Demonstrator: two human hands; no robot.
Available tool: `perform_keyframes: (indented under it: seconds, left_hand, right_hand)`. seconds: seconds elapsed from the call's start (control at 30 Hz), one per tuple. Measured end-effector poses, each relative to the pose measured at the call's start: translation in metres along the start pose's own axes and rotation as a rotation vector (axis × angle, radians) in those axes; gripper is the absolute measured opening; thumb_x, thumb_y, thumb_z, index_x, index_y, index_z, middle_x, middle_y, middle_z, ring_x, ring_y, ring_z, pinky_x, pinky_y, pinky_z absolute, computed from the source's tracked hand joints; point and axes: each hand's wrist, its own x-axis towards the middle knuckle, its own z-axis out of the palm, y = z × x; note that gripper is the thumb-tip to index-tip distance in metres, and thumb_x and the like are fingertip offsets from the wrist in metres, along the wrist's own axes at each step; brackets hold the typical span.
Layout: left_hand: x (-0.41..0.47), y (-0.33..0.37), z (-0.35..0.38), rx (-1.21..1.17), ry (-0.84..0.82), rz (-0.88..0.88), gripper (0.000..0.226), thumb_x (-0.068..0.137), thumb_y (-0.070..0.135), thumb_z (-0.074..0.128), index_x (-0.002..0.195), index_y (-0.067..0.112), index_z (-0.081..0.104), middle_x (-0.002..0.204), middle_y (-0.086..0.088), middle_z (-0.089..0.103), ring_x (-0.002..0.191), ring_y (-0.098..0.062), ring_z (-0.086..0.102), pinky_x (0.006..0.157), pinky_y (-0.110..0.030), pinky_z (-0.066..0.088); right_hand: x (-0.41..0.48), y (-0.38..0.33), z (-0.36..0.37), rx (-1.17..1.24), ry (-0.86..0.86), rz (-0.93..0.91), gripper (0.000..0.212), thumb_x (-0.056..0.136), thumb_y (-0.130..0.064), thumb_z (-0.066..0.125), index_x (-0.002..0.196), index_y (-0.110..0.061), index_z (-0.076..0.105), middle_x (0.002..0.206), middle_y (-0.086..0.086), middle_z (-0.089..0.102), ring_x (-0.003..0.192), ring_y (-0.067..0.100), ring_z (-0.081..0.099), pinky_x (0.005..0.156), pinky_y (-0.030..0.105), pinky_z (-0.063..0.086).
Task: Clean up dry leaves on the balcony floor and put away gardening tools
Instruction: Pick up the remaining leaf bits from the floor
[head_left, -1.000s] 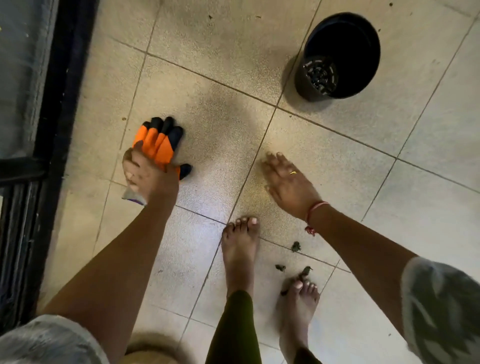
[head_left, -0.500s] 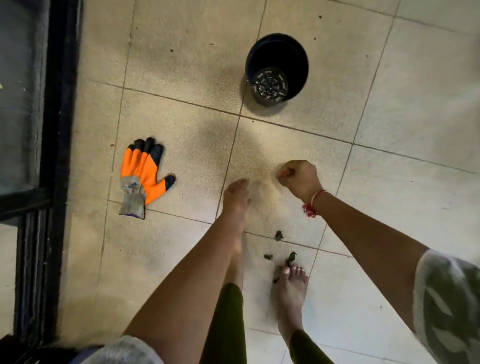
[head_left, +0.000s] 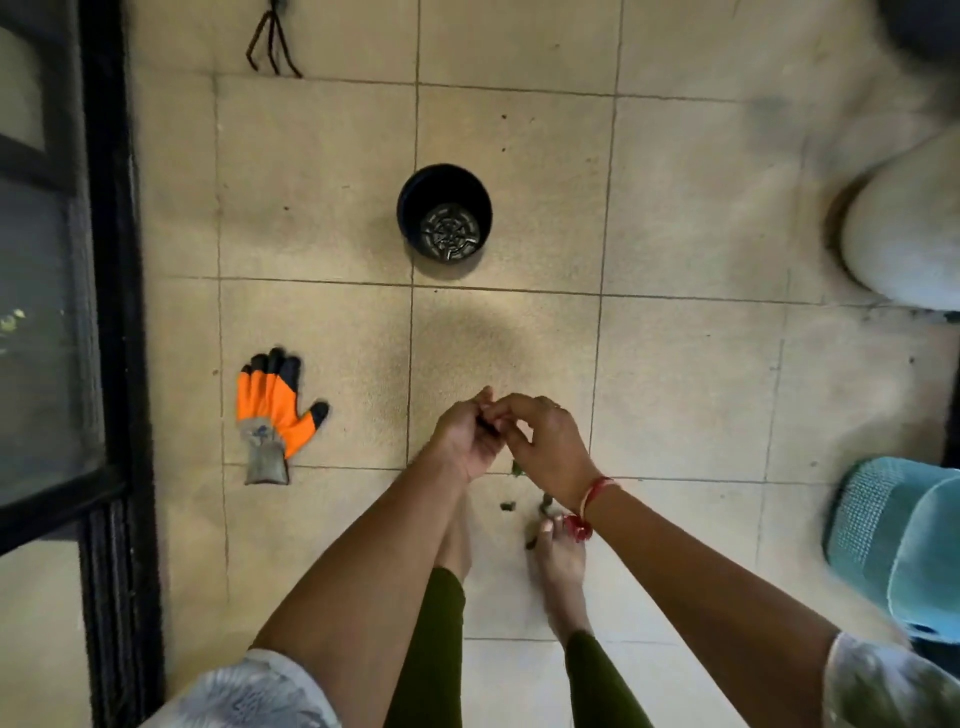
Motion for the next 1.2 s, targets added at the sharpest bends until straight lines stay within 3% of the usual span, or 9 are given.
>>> perform_keyframes:
  seconds: [0.1, 0.3, 0.43, 0.6, 0.77, 0.83, 0.93, 1.1, 1.2]
  left_hand:
    - [-0.008, 0.007, 0.007, 0.02, 0.132, 0.053, 0.033, 0.094, -0.002, 0.026, 0.074, 0.011, 0.048, 0.037, 0.003, 0.033, 0.031, -0.008, 0.033, 0.043, -0.02, 0.037]
    - [-0.019, 0.003, 0.019, 0.075, 0.151, 0.101, 0.03, 0.088, 0.004, 0.027, 0.064, 0.015, 0.041, 0.036, 0.006, 0.025, 0.029, -0.008, 0.022, 0.039, -0.012, 0.024]
    - [-0.039, -0.013, 0.031, 0.174, 0.115, 0.049, 0.029, 0.088, 0.003, 0.028, 0.064, 0.014, 0.042, 0.035, 0.006, 0.026, 0.029, -0.008, 0.023, 0.039, -0.013, 0.024]
    - [-0.06, -0.015, 0.049, 0.342, 0.124, 0.05, 0.032, 0.088, 0.002, 0.027, 0.062, 0.014, 0.042, 0.035, 0.005, 0.029, 0.03, -0.007, 0.025, 0.041, -0.015, 0.025]
    - [-0.06, -0.011, 0.054, 0.411, 0.107, 0.08, 0.033, 0.089, 0.001, 0.026, 0.063, 0.015, 0.041, 0.04, 0.004, 0.037, 0.032, -0.007, 0.029, 0.039, -0.015, 0.028]
    - [-0.055, -0.012, 0.05, 0.419, 0.087, 0.07, 0.034, 0.09, 0.002, 0.025, 0.063, 0.015, 0.04, 0.04, 0.004, 0.036, 0.031, -0.007, 0.029, 0.038, -0.013, 0.028]
    - [-0.043, -0.017, 0.043, 0.475, 0.077, 0.069, 0.034, 0.091, 0.002, 0.024, 0.063, 0.015, 0.039, 0.039, 0.005, 0.035, 0.03, -0.007, 0.029, 0.037, -0.012, 0.028]
    - [-0.021, -0.032, 0.024, 0.55, 0.082, 0.051, 0.033, 0.09, 0.002, 0.023, 0.064, 0.015, 0.039, 0.039, 0.005, 0.035, 0.031, -0.006, 0.029, 0.038, -0.013, 0.027]
    - [0.01, -0.036, 0.015, 0.589, 0.066, 0.054, 0.033, 0.089, 0.002, 0.022, 0.064, 0.015, 0.039, 0.038, 0.004, 0.035, 0.03, -0.006, 0.029, 0.039, -0.013, 0.027]
  right_hand:
    - [-0.013, -0.005, -0.011, 0.248, 0.198, 0.183, 0.02, 0.088, 0.0, 0.055, 0.091, -0.015, 0.069, 0.09, -0.01, 0.068, 0.082, -0.005, 0.059, 0.069, 0.008, 0.043]
    - [-0.037, 0.032, -0.032, 0.365, 0.484, 0.544, 0.036, 0.088, 0.007, 0.038, 0.09, -0.014, 0.067, 0.089, -0.005, 0.065, 0.081, 0.012, 0.059, 0.076, 0.016, 0.046]
    - [-0.065, 0.043, -0.043, 0.435, 0.613, 0.637, 0.036, 0.087, 0.008, 0.039, 0.09, -0.016, 0.065, 0.088, 0.0, 0.065, 0.071, 0.019, 0.057, 0.058, 0.011, 0.044]
    - [-0.091, 0.044, -0.057, 0.458, 0.711, 0.714, 0.031, 0.084, 0.007, 0.044, 0.093, -0.011, 0.068, 0.091, 0.007, 0.068, 0.061, 0.014, 0.053, 0.053, 0.006, 0.039]
    - [-0.105, 0.047, -0.055, 0.497, 0.67, 0.759, 0.022, 0.089, -0.004, 0.048, 0.097, -0.012, 0.067, 0.09, 0.002, 0.064, 0.052, 0.009, 0.045, 0.045, 0.007, 0.036]
    - [-0.111, 0.054, -0.045, 0.516, 0.668, 0.779, 0.021, 0.089, -0.006, 0.049, 0.099, -0.015, 0.065, 0.095, 0.005, 0.063, 0.056, 0.009, 0.048, 0.053, 0.015, 0.039]
    - [-0.123, 0.068, -0.021, 0.422, 0.632, 0.762, 0.023, 0.09, -0.009, 0.05, 0.11, -0.014, 0.062, 0.114, 0.009, 0.058, 0.094, 0.019, 0.057, 0.08, 0.027, 0.044]
    - [-0.154, 0.094, 0.033, -0.091, 0.357, 0.602, 0.051, 0.09, -0.025, 0.055, 0.138, -0.012, 0.043, 0.143, 0.013, 0.039, 0.128, 0.032, 0.041, 0.104, 0.036, 0.035]
    - [-0.162, 0.122, 0.072, -0.373, 0.274, 0.428, 0.063, 0.091, -0.044, 0.045, 0.144, -0.014, 0.032, 0.149, 0.015, 0.034, 0.136, 0.034, 0.036, 0.11, 0.046, 0.031]
